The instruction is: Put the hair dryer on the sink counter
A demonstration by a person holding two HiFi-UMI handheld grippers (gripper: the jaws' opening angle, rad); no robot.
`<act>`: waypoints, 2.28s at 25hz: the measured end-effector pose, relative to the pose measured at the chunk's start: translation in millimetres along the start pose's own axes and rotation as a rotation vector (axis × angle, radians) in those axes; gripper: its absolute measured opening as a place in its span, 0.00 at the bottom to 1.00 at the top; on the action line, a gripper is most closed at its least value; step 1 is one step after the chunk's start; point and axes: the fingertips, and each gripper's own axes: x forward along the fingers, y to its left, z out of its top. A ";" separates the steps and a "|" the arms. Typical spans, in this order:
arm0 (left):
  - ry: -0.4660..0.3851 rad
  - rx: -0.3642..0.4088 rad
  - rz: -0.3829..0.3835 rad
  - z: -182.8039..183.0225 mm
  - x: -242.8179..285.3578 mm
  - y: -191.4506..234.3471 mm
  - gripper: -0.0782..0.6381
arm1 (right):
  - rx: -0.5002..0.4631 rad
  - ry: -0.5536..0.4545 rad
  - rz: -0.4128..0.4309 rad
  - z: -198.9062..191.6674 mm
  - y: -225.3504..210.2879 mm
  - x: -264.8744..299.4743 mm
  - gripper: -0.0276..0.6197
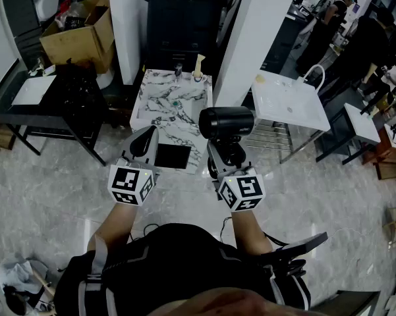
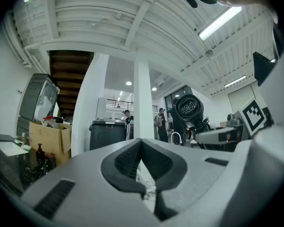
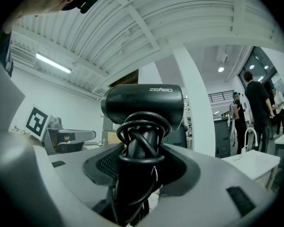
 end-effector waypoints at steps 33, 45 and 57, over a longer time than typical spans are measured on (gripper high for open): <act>-0.014 -0.096 -0.048 -11.6 -19.0 26.4 0.11 | -0.015 -0.014 -0.064 7.1 36.4 -10.6 0.41; -0.014 -0.122 -0.138 -22.4 -18.8 14.2 0.11 | -0.031 -0.003 -0.157 -0.8 31.6 -32.3 0.41; -0.026 -0.079 -0.115 -11.3 6.1 -41.0 0.11 | -0.024 -0.051 -0.139 7.6 -25.5 -66.2 0.41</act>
